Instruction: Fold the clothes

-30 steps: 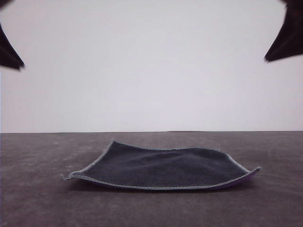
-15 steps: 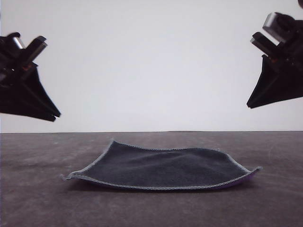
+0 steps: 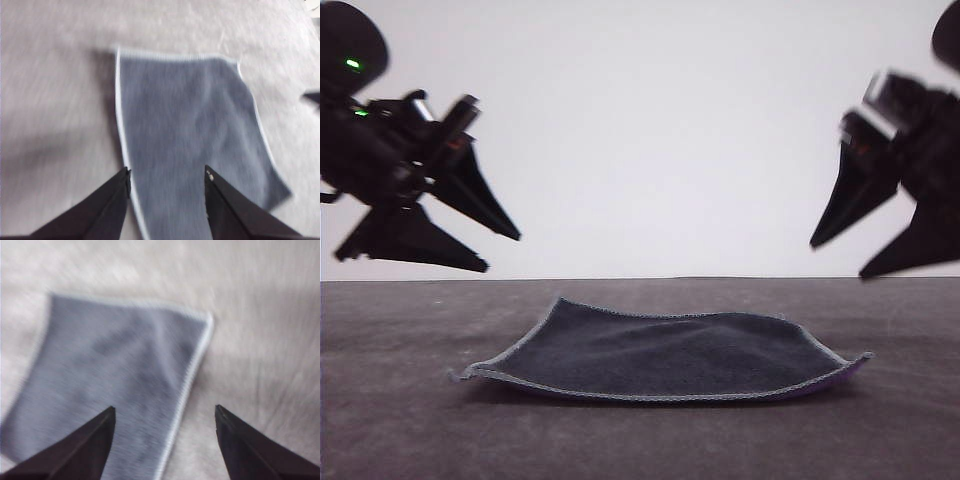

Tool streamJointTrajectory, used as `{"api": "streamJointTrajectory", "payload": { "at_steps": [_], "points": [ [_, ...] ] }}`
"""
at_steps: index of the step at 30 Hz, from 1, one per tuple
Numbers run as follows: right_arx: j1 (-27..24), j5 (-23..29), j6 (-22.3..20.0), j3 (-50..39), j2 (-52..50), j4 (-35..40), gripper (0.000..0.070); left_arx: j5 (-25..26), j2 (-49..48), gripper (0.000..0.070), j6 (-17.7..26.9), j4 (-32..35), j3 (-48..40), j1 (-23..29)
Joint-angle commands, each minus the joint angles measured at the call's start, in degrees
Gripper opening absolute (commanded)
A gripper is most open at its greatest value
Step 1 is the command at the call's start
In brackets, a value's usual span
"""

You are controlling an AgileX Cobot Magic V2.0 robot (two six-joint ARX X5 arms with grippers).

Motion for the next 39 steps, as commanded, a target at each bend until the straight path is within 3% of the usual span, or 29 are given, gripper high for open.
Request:
{"api": "streamJointTrajectory", "payload": {
  "at_steps": [1,18,27,39],
  "points": [
    [0.2,-0.7,0.5,2.3,3.1,1.0,0.04,0.2,3.3,0.0283,0.3,0.4,3.1,-0.4],
    [-0.1,-2.2,1.8,16.2,22.6,3.3,0.04,-0.4,24.3,0.0283,1.4,-1.3,20.1,-0.6],
    [0.2,-8.5,5.1,19.0,29.2,5.3,0.04,0.1,25.6,0.0282,1.5,-2.4,20.9,-0.9],
    [0.6,-12.4,3.6,19.0,29.2,1.4,0.04,4.4,25.6,0.0279,1.9,-4.6,20.9,-1.1]
  ]
}}
